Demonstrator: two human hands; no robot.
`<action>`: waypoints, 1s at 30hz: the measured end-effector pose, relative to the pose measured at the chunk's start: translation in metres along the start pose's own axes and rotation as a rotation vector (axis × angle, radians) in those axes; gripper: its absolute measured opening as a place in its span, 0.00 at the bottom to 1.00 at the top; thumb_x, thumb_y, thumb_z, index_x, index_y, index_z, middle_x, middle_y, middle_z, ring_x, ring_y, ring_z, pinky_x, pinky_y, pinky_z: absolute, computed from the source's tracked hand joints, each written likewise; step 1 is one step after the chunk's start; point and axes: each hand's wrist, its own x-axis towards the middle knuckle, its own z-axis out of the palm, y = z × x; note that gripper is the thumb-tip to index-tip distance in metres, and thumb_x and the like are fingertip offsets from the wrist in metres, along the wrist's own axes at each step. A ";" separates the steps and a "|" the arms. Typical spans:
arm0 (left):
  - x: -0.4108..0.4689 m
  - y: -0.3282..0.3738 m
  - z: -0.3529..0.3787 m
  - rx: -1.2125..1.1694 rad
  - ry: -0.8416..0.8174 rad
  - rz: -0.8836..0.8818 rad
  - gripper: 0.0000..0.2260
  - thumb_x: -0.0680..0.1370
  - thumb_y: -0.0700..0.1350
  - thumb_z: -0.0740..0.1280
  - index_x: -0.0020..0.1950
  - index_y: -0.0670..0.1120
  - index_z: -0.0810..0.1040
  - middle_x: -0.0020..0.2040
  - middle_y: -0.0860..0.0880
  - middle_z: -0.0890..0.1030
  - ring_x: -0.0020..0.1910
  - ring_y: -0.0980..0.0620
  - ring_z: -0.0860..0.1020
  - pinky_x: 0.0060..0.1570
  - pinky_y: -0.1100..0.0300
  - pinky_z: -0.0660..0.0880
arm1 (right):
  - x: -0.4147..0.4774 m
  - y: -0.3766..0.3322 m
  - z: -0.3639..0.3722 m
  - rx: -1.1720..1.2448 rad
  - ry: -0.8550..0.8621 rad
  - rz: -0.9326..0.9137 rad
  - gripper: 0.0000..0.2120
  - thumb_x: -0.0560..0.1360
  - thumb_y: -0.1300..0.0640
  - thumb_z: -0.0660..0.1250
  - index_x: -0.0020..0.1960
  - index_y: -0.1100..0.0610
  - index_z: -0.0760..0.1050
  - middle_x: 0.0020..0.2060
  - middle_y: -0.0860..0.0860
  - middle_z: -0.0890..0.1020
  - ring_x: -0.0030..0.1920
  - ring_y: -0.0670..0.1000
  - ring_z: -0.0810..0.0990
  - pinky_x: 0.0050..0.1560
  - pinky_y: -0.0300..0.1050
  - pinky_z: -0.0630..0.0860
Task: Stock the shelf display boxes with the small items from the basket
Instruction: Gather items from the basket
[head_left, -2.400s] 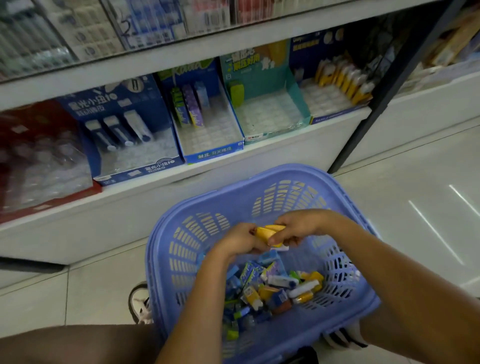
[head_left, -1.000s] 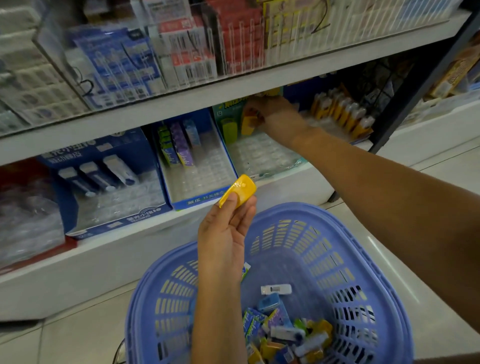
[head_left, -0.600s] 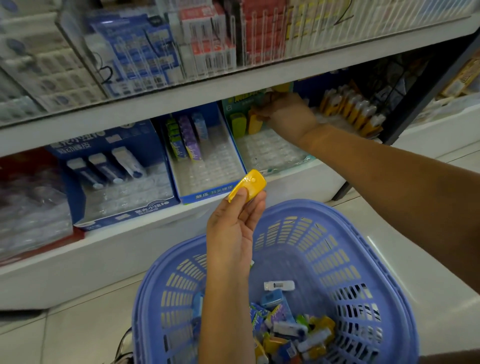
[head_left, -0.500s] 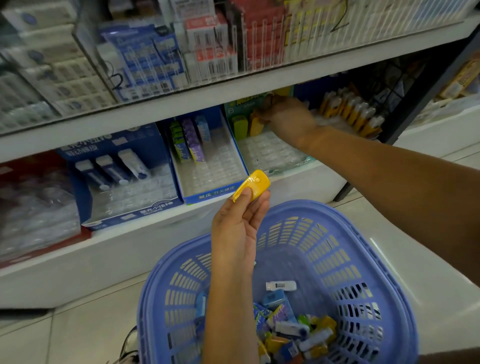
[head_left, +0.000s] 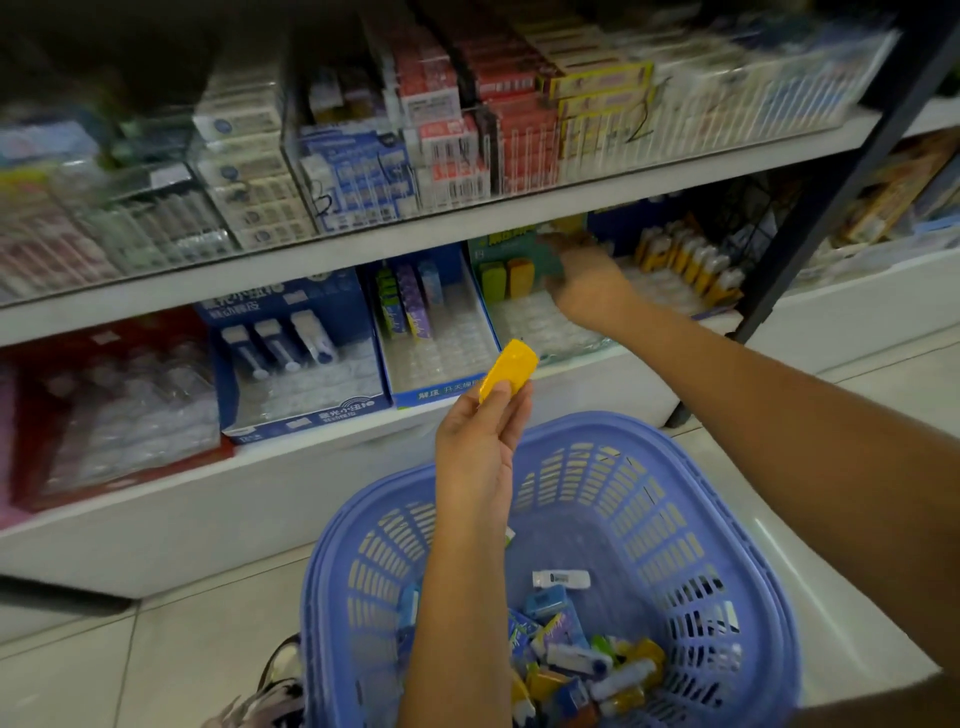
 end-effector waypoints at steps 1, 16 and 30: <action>0.002 -0.001 0.001 0.025 0.007 0.021 0.04 0.78 0.35 0.63 0.51 0.39 0.77 0.51 0.44 0.83 0.46 0.52 0.84 0.50 0.63 0.80 | -0.015 -0.001 -0.002 0.267 0.005 0.032 0.18 0.80 0.59 0.58 0.69 0.59 0.67 0.58 0.59 0.78 0.53 0.58 0.79 0.56 0.53 0.76; 0.044 -0.009 0.033 1.464 -0.184 0.443 0.26 0.79 0.46 0.64 0.75 0.44 0.61 0.74 0.46 0.64 0.72 0.49 0.64 0.68 0.59 0.62 | -0.028 0.029 -0.010 0.868 0.189 -0.005 0.10 0.75 0.65 0.67 0.56 0.57 0.76 0.45 0.53 0.81 0.40 0.44 0.82 0.44 0.33 0.79; 0.059 -0.026 0.023 1.866 -0.240 0.409 0.31 0.80 0.49 0.61 0.77 0.43 0.51 0.76 0.46 0.57 0.76 0.45 0.52 0.75 0.56 0.50 | 0.029 0.026 0.015 0.028 0.132 -0.245 0.16 0.79 0.57 0.61 0.67 0.53 0.73 0.65 0.56 0.76 0.65 0.56 0.73 0.65 0.41 0.65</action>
